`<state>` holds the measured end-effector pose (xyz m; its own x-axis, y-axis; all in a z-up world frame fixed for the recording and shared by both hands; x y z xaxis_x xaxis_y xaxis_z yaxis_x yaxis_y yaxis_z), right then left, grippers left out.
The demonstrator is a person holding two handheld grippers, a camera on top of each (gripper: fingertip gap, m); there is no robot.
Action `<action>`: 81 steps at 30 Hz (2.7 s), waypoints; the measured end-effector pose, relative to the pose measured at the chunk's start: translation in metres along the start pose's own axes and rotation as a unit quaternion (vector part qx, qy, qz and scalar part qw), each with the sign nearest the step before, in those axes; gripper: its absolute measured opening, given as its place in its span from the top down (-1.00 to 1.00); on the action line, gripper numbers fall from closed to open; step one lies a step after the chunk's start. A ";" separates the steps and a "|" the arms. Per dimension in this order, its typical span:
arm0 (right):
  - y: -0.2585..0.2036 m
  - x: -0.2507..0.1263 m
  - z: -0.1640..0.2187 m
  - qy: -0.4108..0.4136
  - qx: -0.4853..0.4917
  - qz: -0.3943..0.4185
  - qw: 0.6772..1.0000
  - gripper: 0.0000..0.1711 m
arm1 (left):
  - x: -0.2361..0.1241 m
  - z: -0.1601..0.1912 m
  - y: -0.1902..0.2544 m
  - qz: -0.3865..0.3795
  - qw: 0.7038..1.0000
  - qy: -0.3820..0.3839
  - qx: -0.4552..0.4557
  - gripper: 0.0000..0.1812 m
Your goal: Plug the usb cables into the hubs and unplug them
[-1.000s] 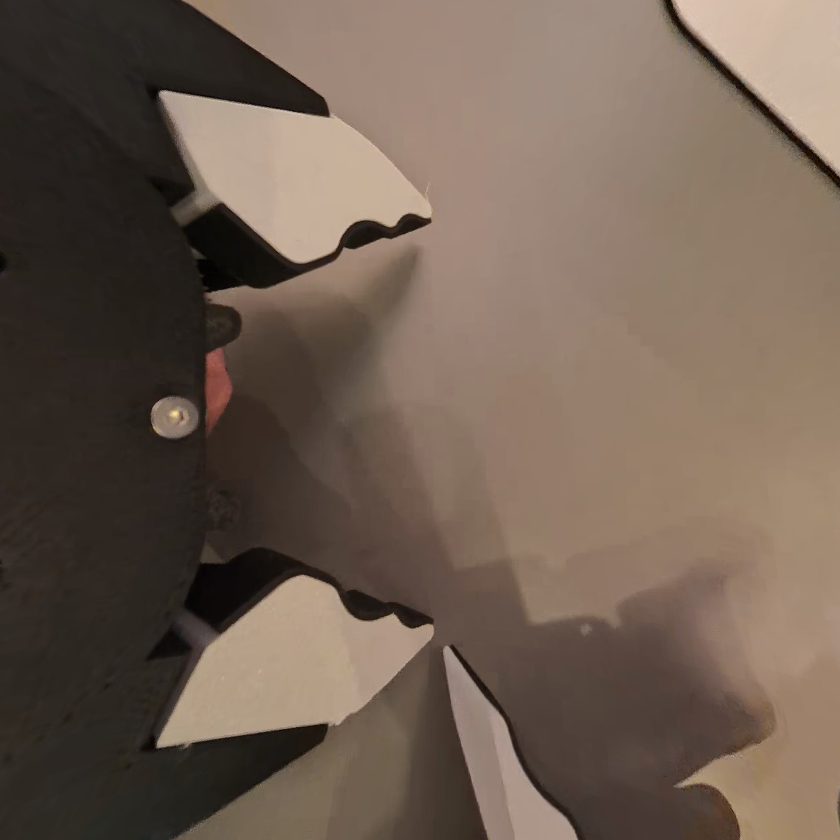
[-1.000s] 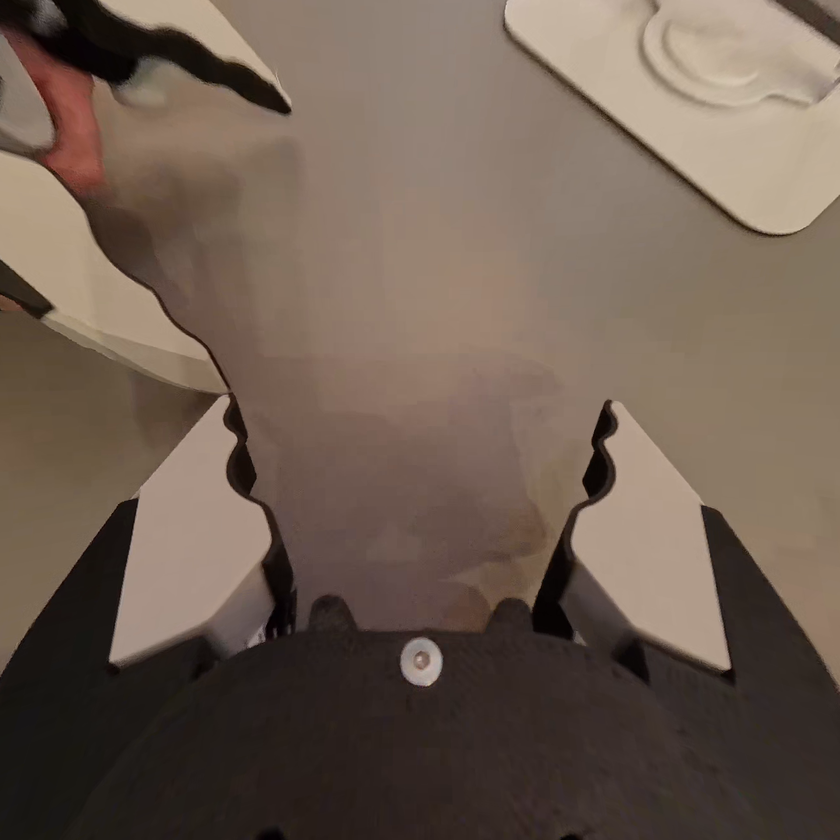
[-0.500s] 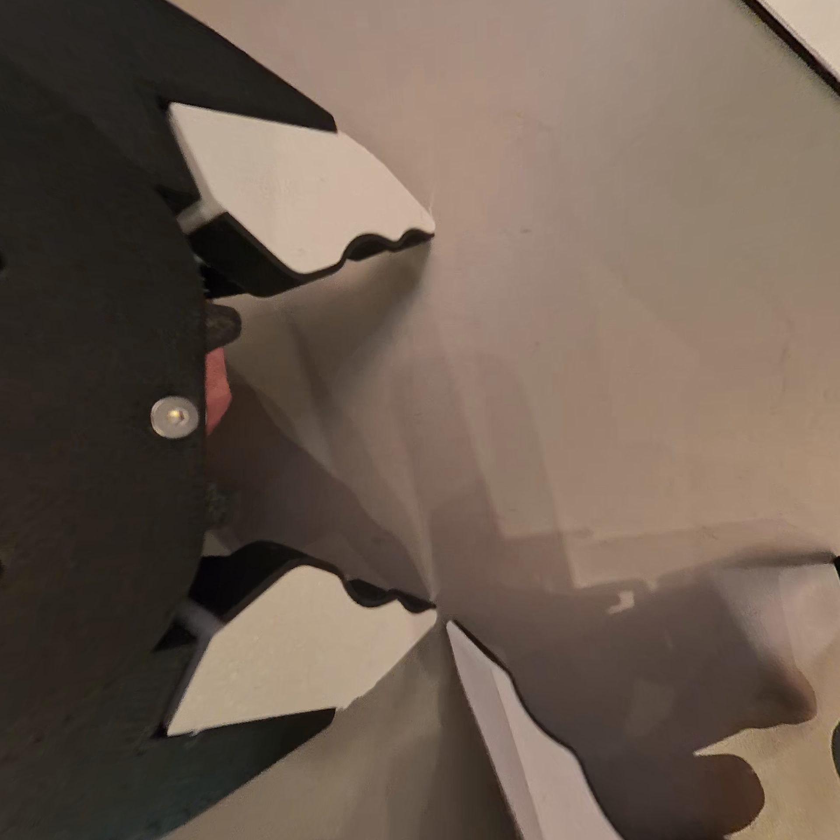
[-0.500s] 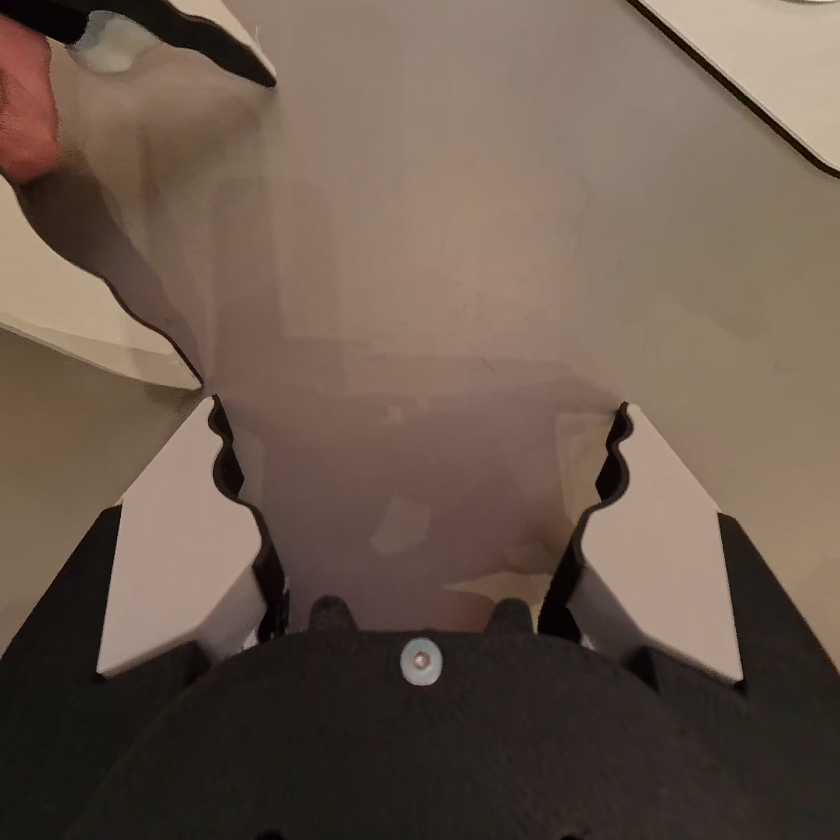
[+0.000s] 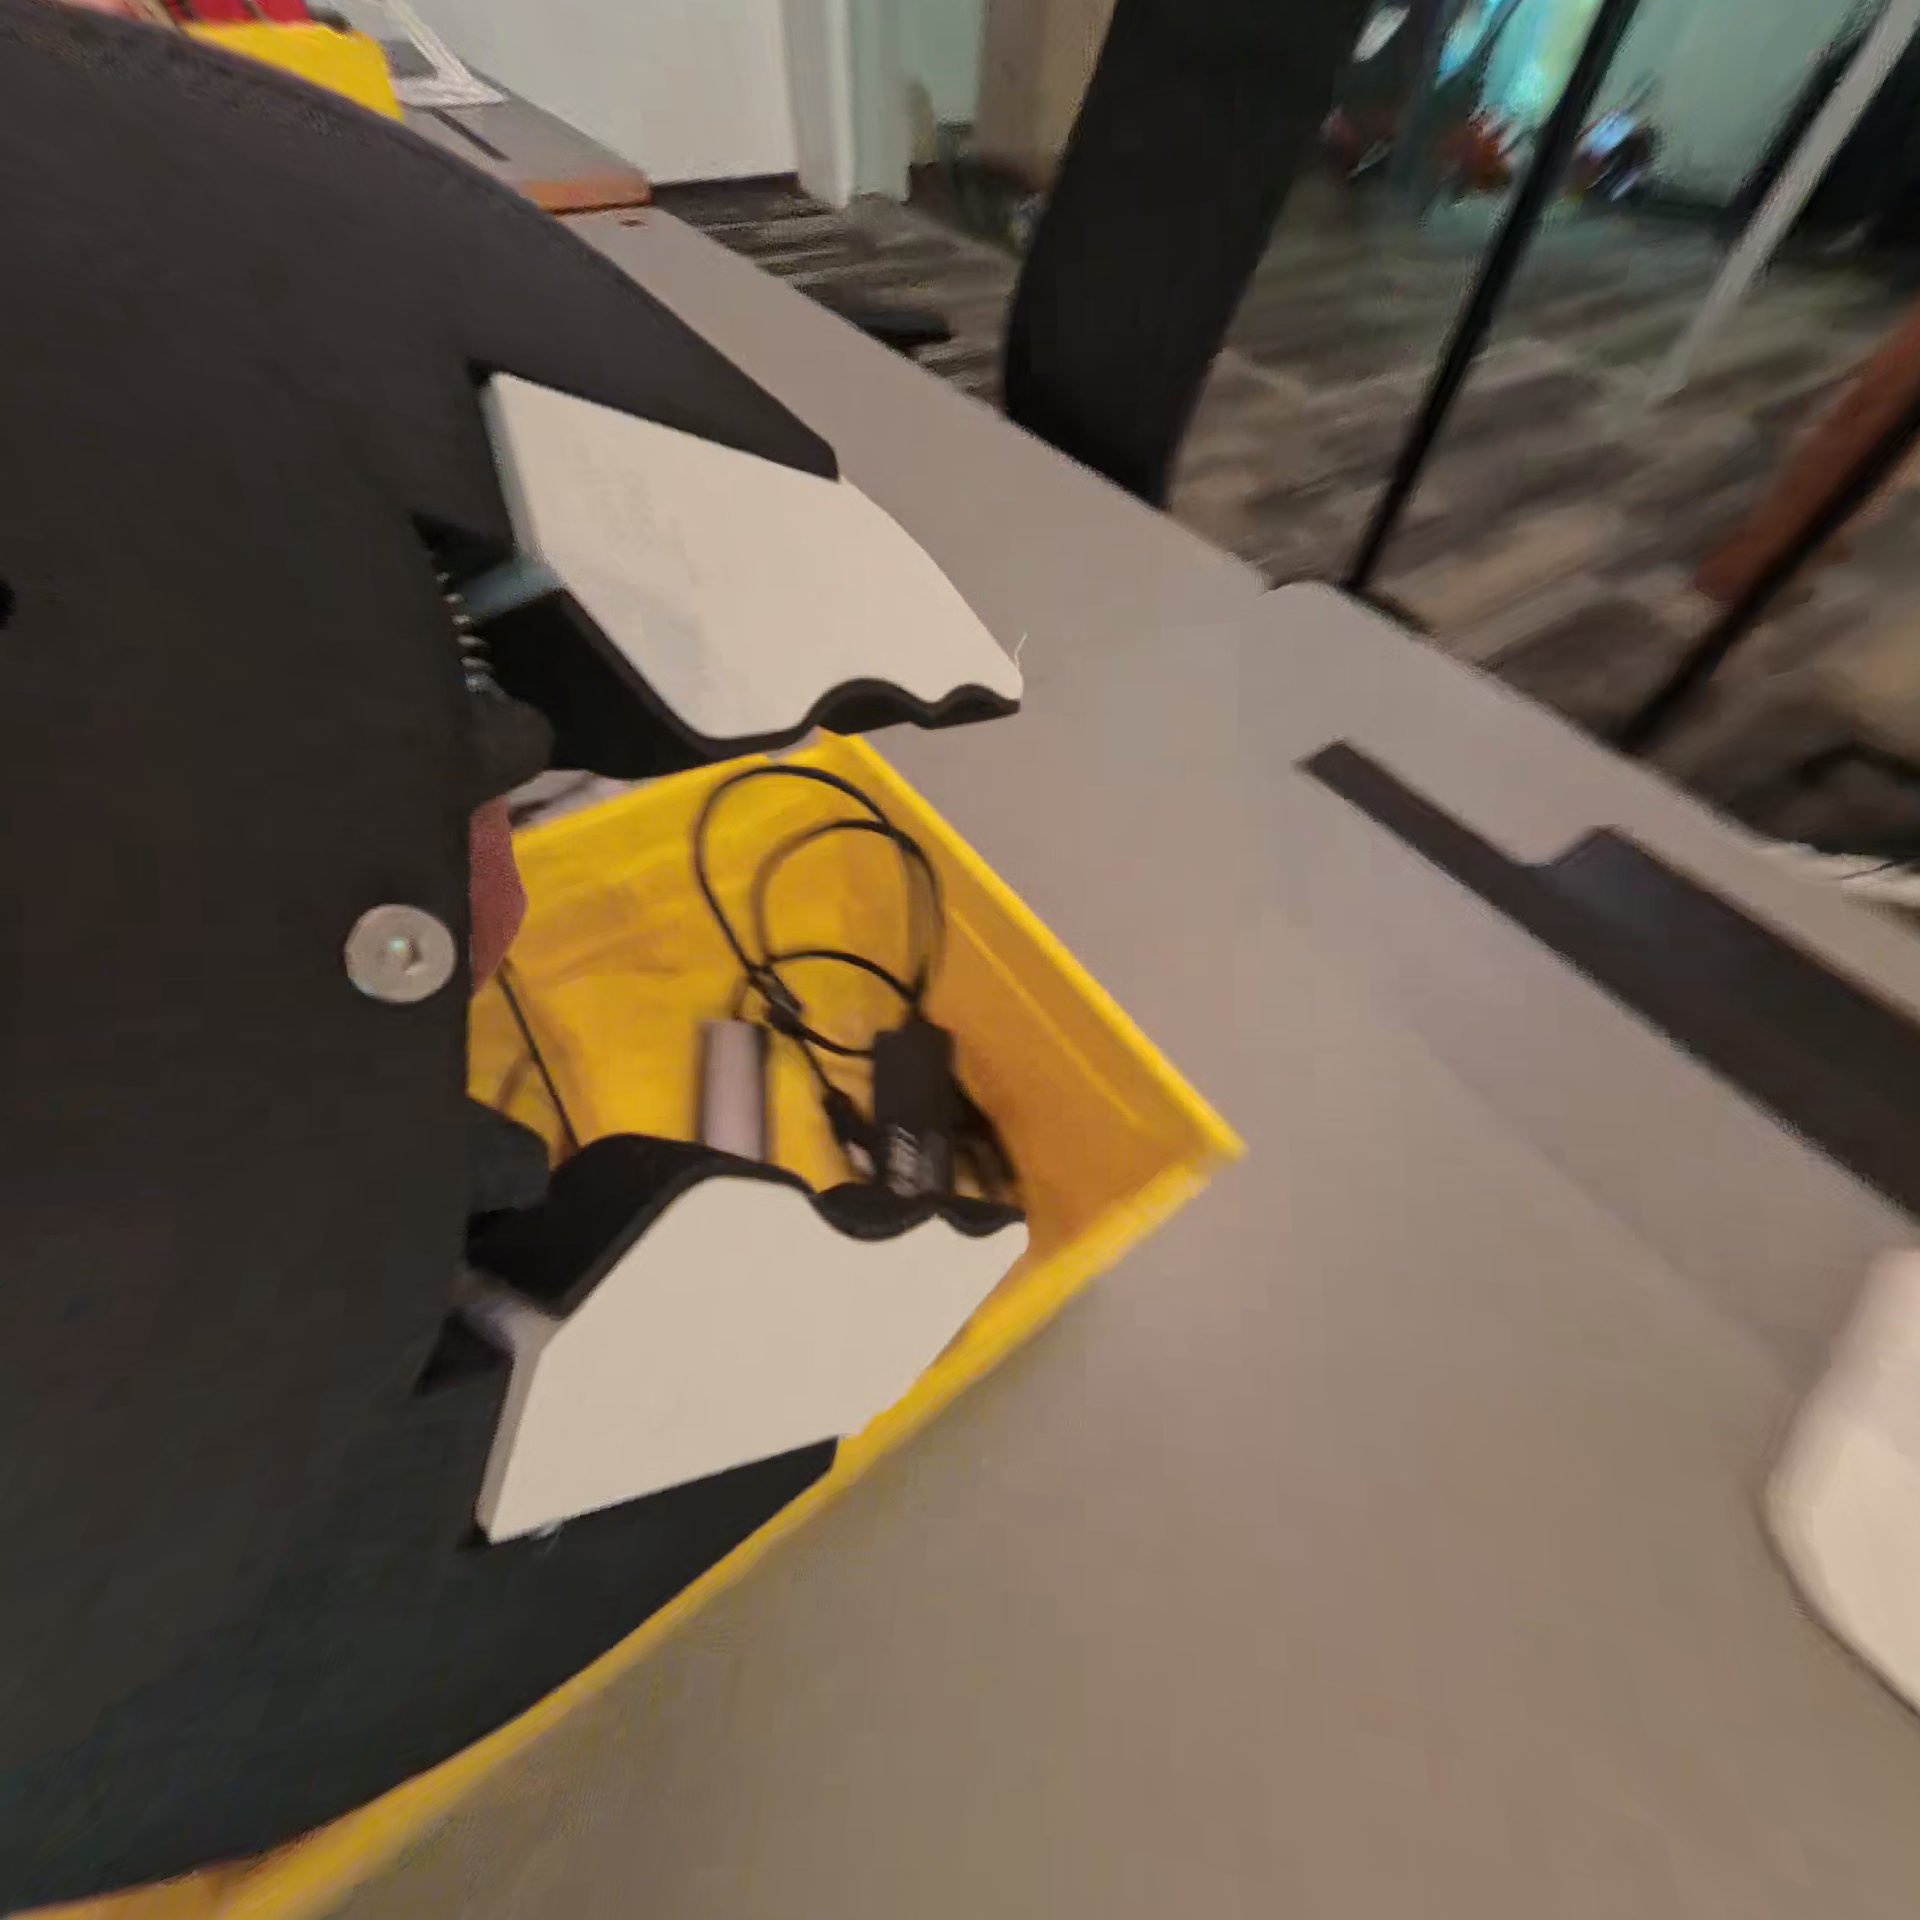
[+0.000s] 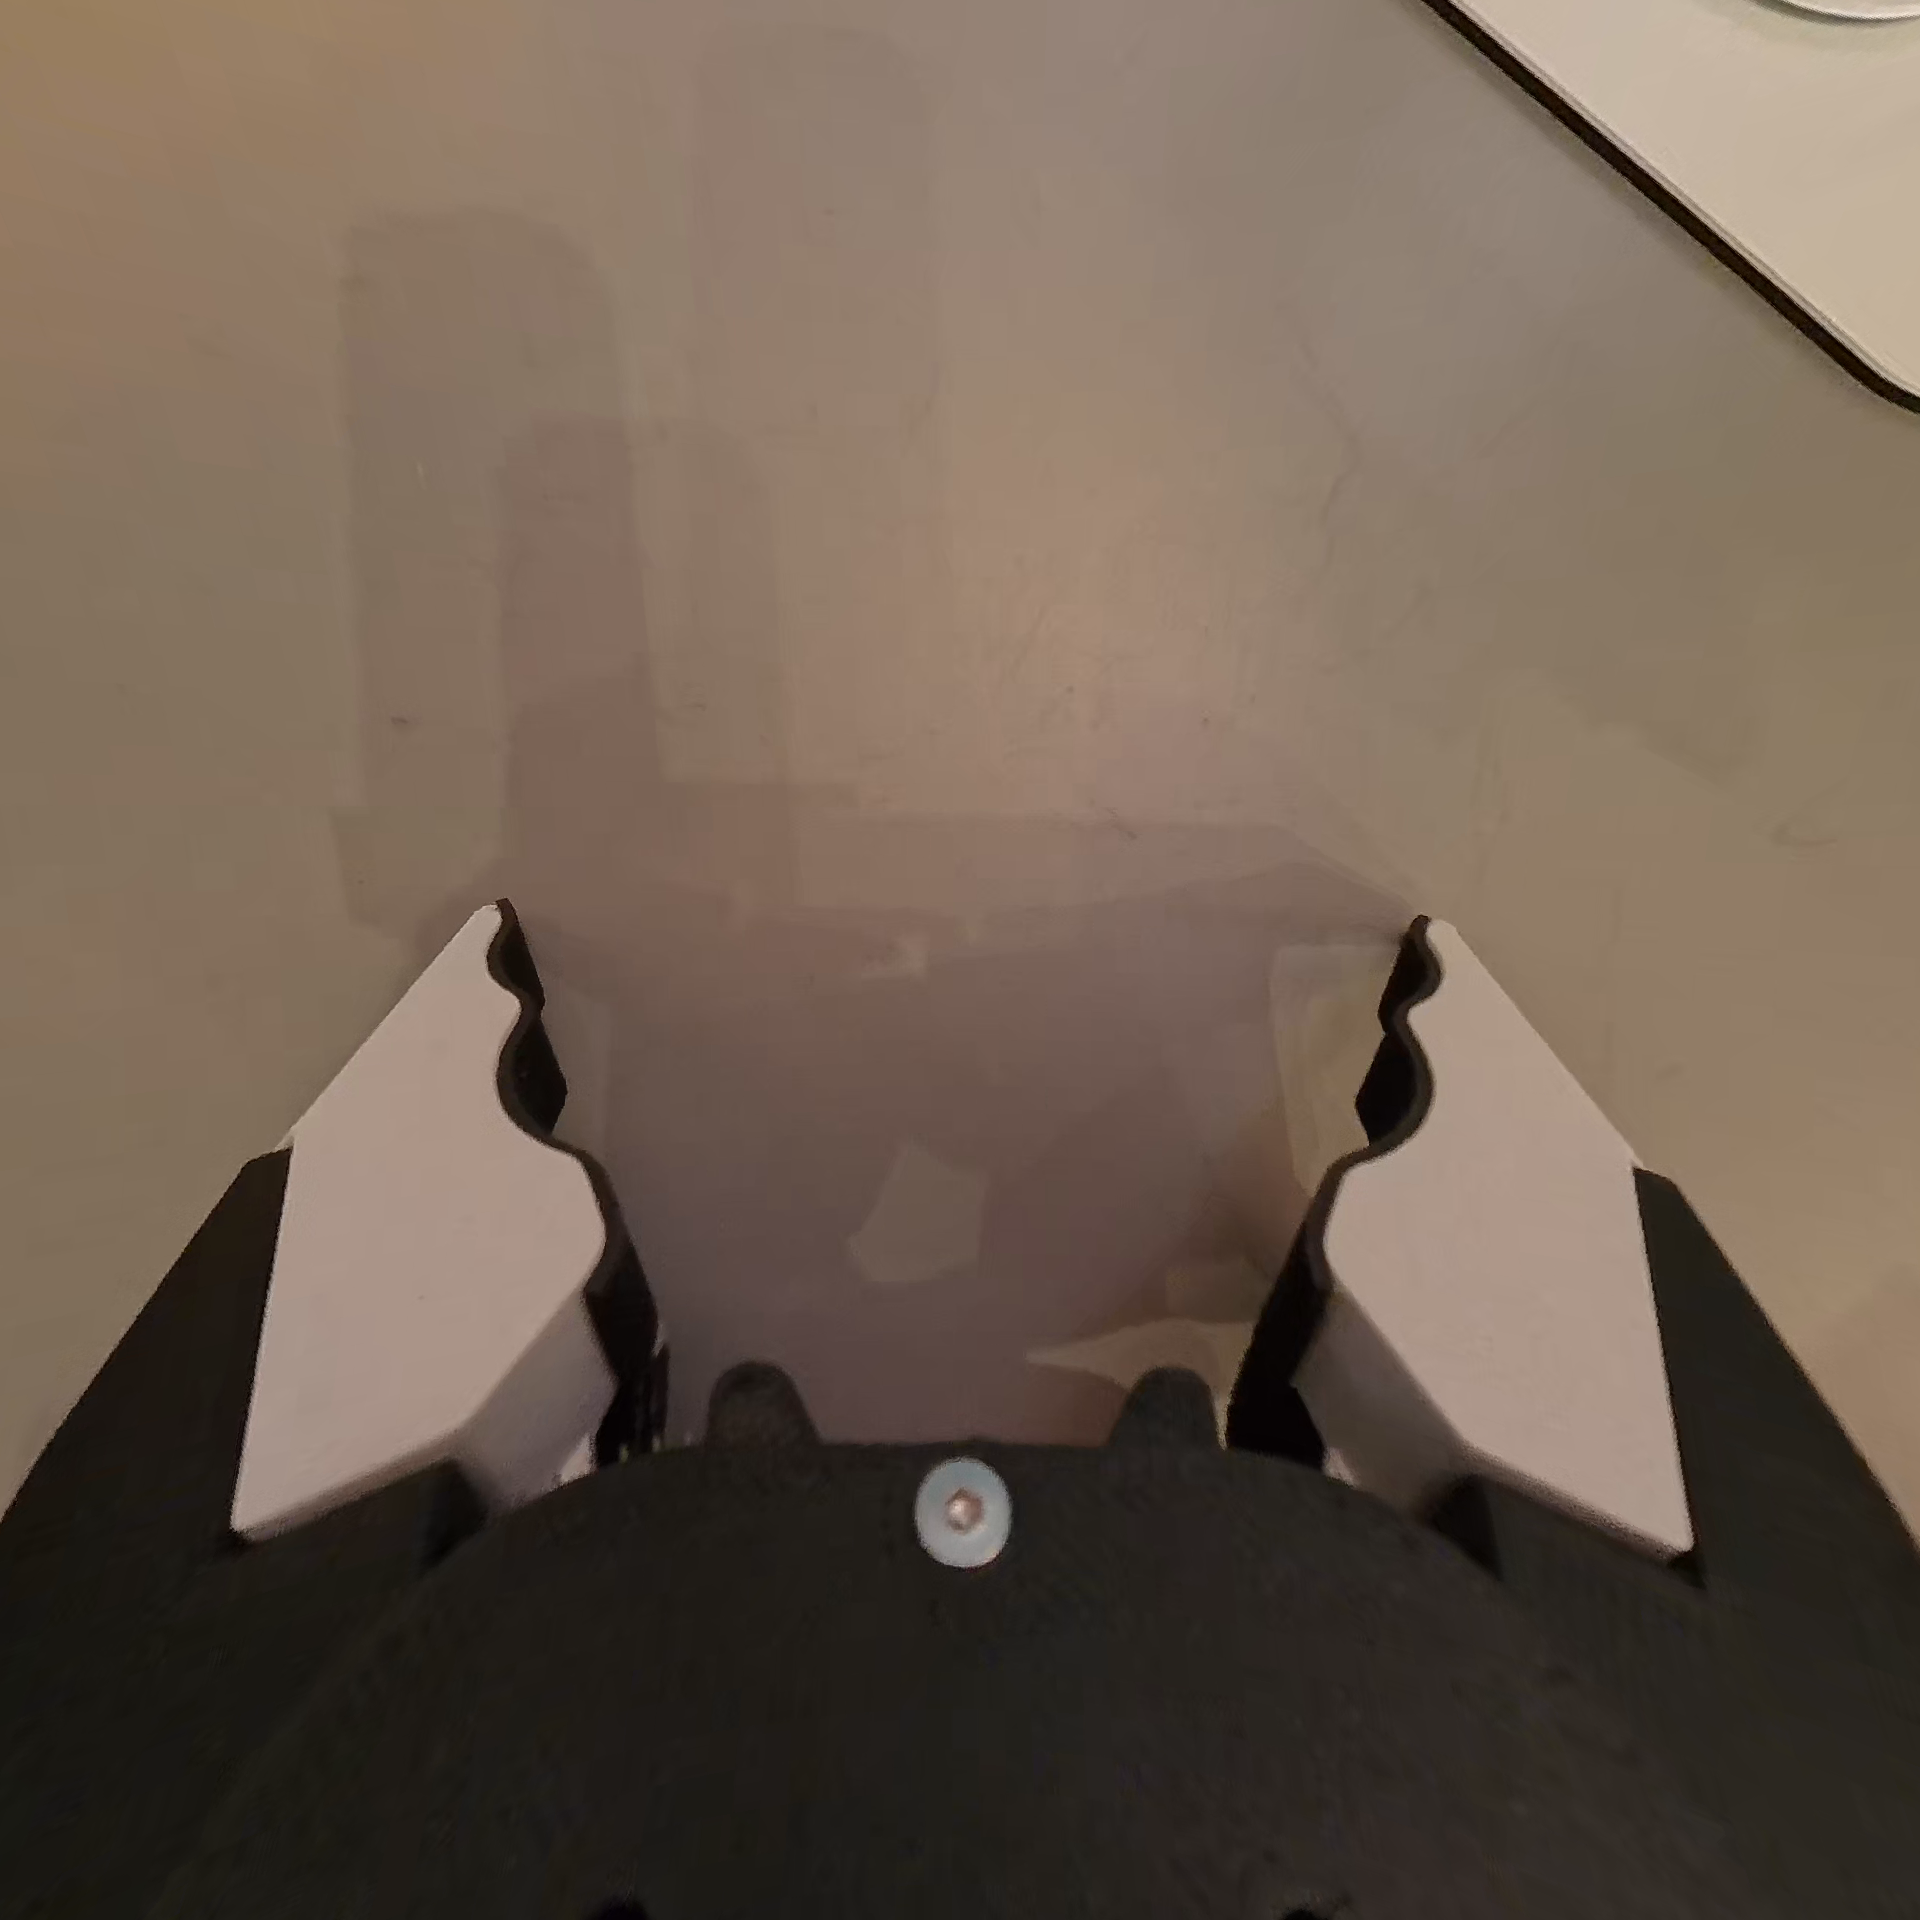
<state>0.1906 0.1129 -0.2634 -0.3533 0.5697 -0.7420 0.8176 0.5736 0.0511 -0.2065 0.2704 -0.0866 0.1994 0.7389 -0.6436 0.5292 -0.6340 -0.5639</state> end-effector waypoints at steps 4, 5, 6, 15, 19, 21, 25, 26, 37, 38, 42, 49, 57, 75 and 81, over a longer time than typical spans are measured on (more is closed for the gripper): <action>0.000 0.000 0.000 0.000 0.000 0.000 1.000 -0.79 | 0.050 0.057 -0.043 0.009 0.993 -0.111 0.039 0.07; 0.000 0.000 0.000 0.000 0.000 0.000 1.000 -0.79 | 0.063 0.067 -0.049 -0.006 0.990 -0.132 0.041 0.03; 0.000 0.000 0.000 0.001 0.001 0.001 1.000 -0.78 | 0.072 0.075 -0.051 -0.012 0.989 -0.141 0.046 0.05; 0.001 -0.001 0.000 0.003 0.003 0.003 1.000 -0.75 | 0.116 0.095 -0.056 -0.069 0.982 -0.172 0.041 0.43; 0.002 -0.001 0.000 0.004 0.005 0.004 1.000 -0.74 | 0.112 0.097 -0.062 -0.075 0.986 -0.150 0.017 0.60; 0.002 -0.001 0.000 0.005 0.006 0.005 1.000 -0.72 | 0.110 0.097 -0.062 -0.085 0.985 -0.145 0.025 0.70; 0.002 -0.001 0.000 0.005 0.006 0.005 1.000 -0.72 | 0.100 0.096 -0.066 -0.079 0.989 -0.122 0.006 0.96; 0.002 -0.001 0.000 0.005 0.006 0.005 1.000 -0.72 | 0.097 0.097 -0.067 -0.080 0.990 -0.119 0.003 0.97; 0.002 -0.001 0.000 0.005 0.006 0.005 1.000 -0.71 | 0.022 0.080 -0.095 -0.150 0.987 -0.050 -0.018 0.97; 0.002 -0.001 0.000 0.005 0.006 0.005 1.000 -0.71 | 0.012 0.077 -0.098 -0.155 0.987 -0.041 -0.023 0.97; 0.002 -0.001 0.000 0.006 0.006 0.005 1.000 -0.71 | -0.023 0.058 -0.104 -0.173 0.984 -0.016 -0.023 0.97; 0.002 -0.001 0.001 0.007 0.005 0.005 1.000 -0.70 | -0.071 -0.002 -0.080 -0.143 0.988 0.056 -0.030 0.96; 0.002 -0.002 0.001 0.009 0.004 0.004 1.000 -0.68 | -0.069 -0.066 0.009 -0.020 0.995 0.095 -0.004 0.97; 0.000 -0.004 0.003 0.016 -0.008 -0.009 1.000 -0.63 | 0.041 -0.088 0.148 0.220 0.974 0.005 -0.049 0.97; -0.004 -0.009 0.004 0.039 -0.016 -0.057 0.997 -0.52 | 0.072 -0.078 0.172 0.252 0.964 -0.028 -0.076 0.97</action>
<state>0.1927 0.1030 -0.2595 -0.4791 0.5433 -0.6894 0.7550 0.6557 -0.0079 -0.0368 0.2324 -0.1897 0.4200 0.3293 -0.8457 0.4924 -0.8655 -0.0925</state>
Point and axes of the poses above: each gripper's, where its closed fingertips meet, x out along the fingers, z out of its underside, y = z × x across the jaws, the point moved 10 cm from there along -x, back along the fingers, and after that the axes turned 4 degrees about -x, right-handed, at the moved point
